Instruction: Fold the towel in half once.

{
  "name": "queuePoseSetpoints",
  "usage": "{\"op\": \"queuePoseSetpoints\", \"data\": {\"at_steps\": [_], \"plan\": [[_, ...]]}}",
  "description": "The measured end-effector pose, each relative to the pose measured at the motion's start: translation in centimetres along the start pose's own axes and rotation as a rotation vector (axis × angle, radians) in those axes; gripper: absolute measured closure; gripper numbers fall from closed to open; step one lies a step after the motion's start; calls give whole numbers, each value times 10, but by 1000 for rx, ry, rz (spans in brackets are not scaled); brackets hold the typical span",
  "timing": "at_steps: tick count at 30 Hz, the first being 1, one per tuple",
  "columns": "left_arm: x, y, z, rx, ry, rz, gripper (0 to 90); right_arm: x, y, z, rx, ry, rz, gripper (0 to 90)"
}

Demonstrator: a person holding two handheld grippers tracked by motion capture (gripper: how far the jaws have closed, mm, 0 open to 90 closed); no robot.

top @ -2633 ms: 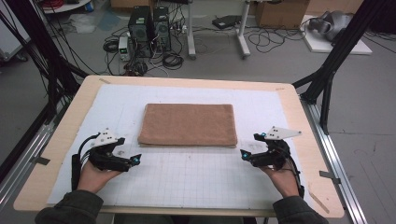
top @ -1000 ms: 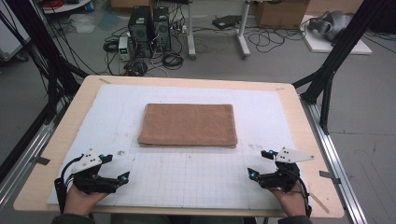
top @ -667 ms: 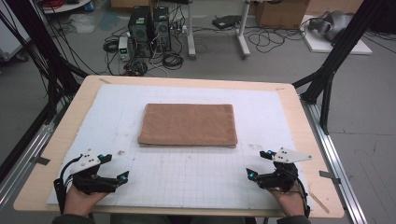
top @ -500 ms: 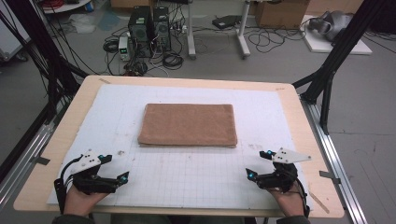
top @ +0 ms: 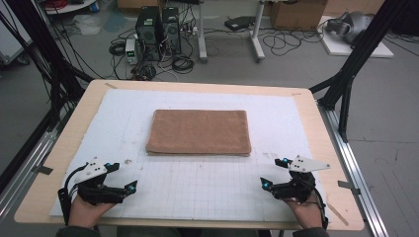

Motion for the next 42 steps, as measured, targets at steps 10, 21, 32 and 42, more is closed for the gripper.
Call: {"op": "queuePoseSetpoints", "data": {"at_steps": [10, 21, 32, 42], "plan": [[0, 0, -1, -1, -3, 1, 60, 1, 0, -1, -4, -10, -4, 116], [-1, -2, -2, 1, 3, 2, 60, 2, 0, -2, -7, -11, -7, 116], [-2, -3, -3, -1, 7, 3, 60, 3, 1, -4, -5, -9, -8, 116], [-2, -3, -3, -6, 0, 1, 59, 2, 2, -7, -5, -12, -8, 116]]}}
Point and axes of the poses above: each handheld gripper's, and its own axes: y roughly forward along the jaws, z roughly out of its underside, x roughly to its left, the point moved 7 cm from there along y, roughly forward along the jaws, and after that the axes turned 5 degrees about -x, right-handed, at the moved point
